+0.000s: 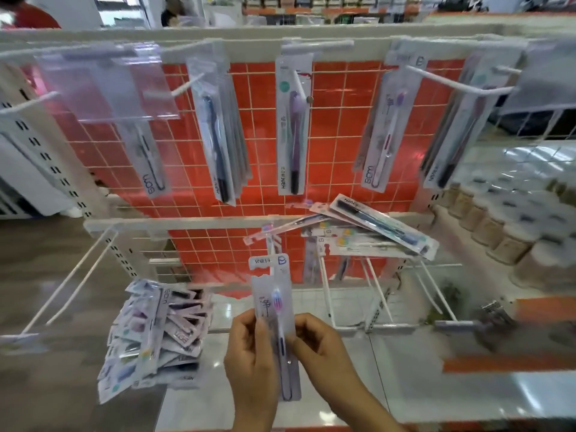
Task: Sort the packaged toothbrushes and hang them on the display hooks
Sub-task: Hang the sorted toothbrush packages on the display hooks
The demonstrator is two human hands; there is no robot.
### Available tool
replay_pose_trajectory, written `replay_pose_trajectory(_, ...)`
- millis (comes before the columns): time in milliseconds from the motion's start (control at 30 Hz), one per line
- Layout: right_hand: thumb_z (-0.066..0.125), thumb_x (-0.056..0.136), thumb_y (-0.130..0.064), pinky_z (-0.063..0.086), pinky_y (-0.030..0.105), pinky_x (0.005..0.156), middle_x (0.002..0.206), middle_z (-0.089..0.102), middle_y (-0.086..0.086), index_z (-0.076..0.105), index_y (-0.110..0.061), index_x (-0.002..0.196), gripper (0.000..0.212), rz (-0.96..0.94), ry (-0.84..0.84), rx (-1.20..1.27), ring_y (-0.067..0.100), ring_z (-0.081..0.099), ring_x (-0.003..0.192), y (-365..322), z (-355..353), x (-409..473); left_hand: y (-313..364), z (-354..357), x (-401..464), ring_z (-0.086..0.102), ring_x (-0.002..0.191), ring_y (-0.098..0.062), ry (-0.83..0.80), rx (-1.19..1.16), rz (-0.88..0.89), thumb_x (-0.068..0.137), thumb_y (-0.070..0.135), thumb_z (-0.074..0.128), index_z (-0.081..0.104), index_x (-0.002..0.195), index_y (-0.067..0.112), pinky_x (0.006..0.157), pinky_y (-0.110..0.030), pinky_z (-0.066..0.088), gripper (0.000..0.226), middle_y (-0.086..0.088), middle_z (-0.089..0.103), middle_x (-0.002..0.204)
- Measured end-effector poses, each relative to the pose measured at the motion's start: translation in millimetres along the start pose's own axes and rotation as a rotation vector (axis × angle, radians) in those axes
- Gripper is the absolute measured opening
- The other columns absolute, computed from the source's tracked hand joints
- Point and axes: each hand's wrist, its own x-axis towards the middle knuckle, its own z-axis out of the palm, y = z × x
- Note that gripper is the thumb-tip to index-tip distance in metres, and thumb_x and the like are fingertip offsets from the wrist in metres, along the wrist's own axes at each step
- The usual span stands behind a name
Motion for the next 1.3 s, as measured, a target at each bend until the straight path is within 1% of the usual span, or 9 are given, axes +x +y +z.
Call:
replay_pose_trajectory(100,0.057,0.093,-0.013,0.053,0.041,0.081,0.085,0.067,0.001,0.067,-0.015,0.091,0.011,0.003,0.009,-0.027,0.025,0.062,0.084,6,-10,1,-2,8,-7,0.059,0.072,0.003,-0.032,0.047,0.029,0.093,0.028,0.058,0.059,0.086,0.028,0.059,-0.009,0.044,0.007,0.025,0.064,0.081)
replay_pose_trajectory(267,0.055,0.095,-0.017,0.055,0.043,0.083,0.087,0.068,0.003,0.068,-0.014,0.094,0.012,0.018,0.049,-0.002,0.026,0.064,0.088,13,-17,-2,-8,11,-13,0.061,0.072,-0.004,-0.090,0.064,0.000,0.084,0.041,0.052,0.059,0.088,0.032,0.059,-0.019,0.050,0.013,0.019,0.065,0.082)
replay_pose_trajectory(467,0.056,0.094,-0.017,0.056,0.031,0.077,0.090,0.070,0.005,0.068,-0.013,0.094,0.013,0.003,0.122,0.016,0.022,0.066,0.086,13,-8,-12,-14,-9,-14,0.065,0.078,-0.008,-0.189,0.142,0.029,0.080,0.044,0.055,0.063,0.094,0.033,0.066,-0.029,0.056,0.019,0.012,0.068,0.087)
replay_pose_trajectory(567,0.054,0.095,-0.018,0.055,0.023,0.074,0.090,0.069,0.001,0.067,-0.014,0.096,0.013,0.002,0.138,0.020,0.014,0.066,0.085,12,2,-23,-13,-22,-16,0.064,0.079,-0.004,-0.225,0.166,0.036,0.082,0.044,0.054,0.064,0.099,0.027,0.066,-0.020,0.055,0.027,0.009,0.067,0.091)
replay_pose_trajectory(700,0.053,0.095,-0.018,0.052,0.015,0.069,0.089,0.070,-0.008,0.066,-0.018,0.098,0.013,-0.011,0.178,0.047,0.005,0.067,0.085,10,11,-39,-8,-36,-23,0.064,0.083,0.000,-0.290,0.166,0.041,0.089,0.031,0.059,0.065,0.102,0.029,0.068,-0.013,0.053,0.014,0.012,0.069,0.092)
replay_pose_trajectory(900,0.051,0.096,-0.020,0.054,0.018,0.070,0.090,0.071,-0.004,0.067,-0.020,0.098,0.015,-0.029,0.244,0.045,0.008,0.067,0.084,9,5,-62,-3,-40,-34,0.062,0.083,0.007,-0.409,0.187,0.086,0.091,0.023,0.060,0.065,0.101,0.031,0.065,-0.005,0.048,0.013,0.020,0.067,0.089)
replay_pose_trajectory(1000,0.051,0.096,-0.020,0.052,0.016,0.068,0.088,0.071,-0.006,0.067,-0.020,0.098,0.016,-0.035,0.273,0.021,0.006,0.067,0.083,12,-4,-74,-7,-38,-42,0.063,0.086,0.005,-0.453,0.213,0.126,0.091,0.028,0.058,0.059,0.095,0.044,0.070,-0.010,0.052,0.016,0.026,0.064,0.089)
replay_pose_trajectory(1133,0.051,0.096,-0.021,0.053,0.016,0.067,0.089,0.071,-0.007,0.067,-0.026,0.095,0.017,-0.020,0.330,-0.010,0.004,0.067,0.084,19,-18,-91,-13,-31,-59,0.066,0.085,-0.002,-0.488,0.211,0.123,0.088,0.038,0.056,0.062,0.099,0.037,0.076,-0.020,0.057,0.012,0.020,0.067,0.092)
replay_pose_trajectory(1300,0.051,0.095,-0.024,0.057,0.020,0.072,0.095,0.071,-0.009,0.066,-0.031,0.099,0.017,0.010,0.362,-0.019,0.007,0.068,0.089,26,-41,-97,-10,-14,-71,0.067,0.083,-0.001,-0.526,0.226,0.113,0.081,0.049,0.049,0.056,0.090,0.049,0.074,-0.016,0.056,0.011,0.027,0.065,0.089)
